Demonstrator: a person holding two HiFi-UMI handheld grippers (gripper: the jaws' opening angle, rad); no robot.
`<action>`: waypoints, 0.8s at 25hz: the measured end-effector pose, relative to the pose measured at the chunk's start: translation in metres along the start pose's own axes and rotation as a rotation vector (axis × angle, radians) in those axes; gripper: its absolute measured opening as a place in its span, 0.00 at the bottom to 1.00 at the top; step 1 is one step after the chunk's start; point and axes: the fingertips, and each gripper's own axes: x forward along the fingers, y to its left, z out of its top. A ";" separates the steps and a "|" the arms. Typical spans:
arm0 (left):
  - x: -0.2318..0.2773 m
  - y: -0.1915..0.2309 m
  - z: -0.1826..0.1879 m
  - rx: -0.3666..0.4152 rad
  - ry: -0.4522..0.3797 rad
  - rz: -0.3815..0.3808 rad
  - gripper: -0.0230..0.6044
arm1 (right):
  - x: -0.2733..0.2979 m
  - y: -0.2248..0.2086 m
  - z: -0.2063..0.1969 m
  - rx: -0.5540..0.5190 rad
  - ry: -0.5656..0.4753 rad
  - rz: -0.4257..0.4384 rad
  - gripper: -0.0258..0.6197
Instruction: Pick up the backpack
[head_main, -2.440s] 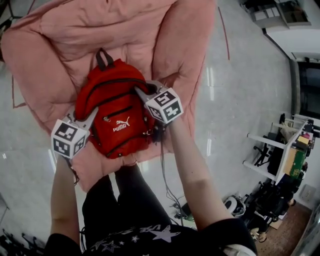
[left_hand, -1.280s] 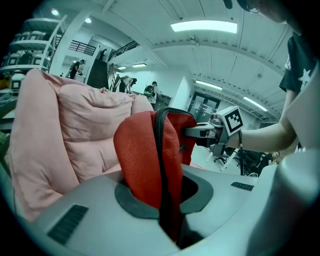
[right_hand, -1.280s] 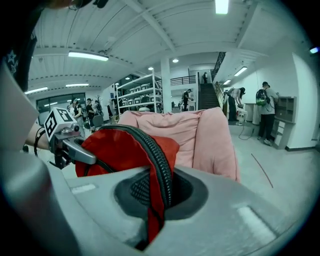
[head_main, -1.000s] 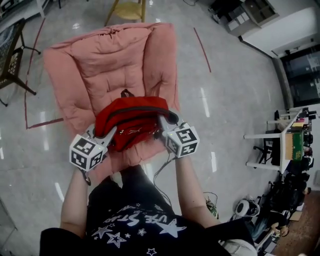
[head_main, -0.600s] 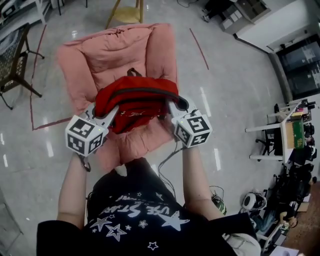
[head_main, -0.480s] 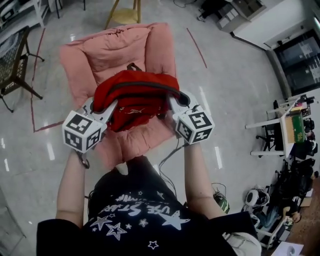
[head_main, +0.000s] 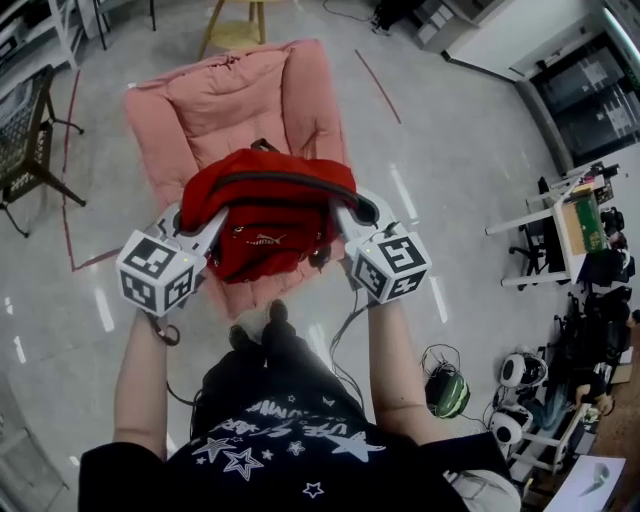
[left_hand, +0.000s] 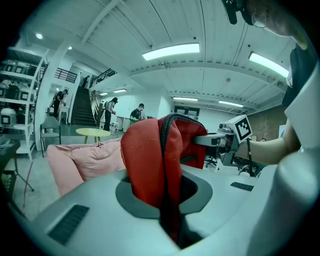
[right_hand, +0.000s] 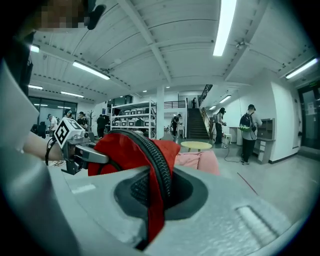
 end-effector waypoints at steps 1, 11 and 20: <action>-0.003 -0.006 -0.002 -0.004 0.000 -0.003 0.11 | -0.008 0.003 -0.002 0.006 0.003 0.000 0.06; -0.021 -0.072 -0.003 0.020 -0.031 -0.016 0.10 | -0.080 0.012 -0.008 0.041 -0.038 -0.016 0.06; -0.044 -0.170 -0.003 0.037 -0.071 0.015 0.09 | -0.178 0.020 -0.006 -0.008 -0.088 0.006 0.06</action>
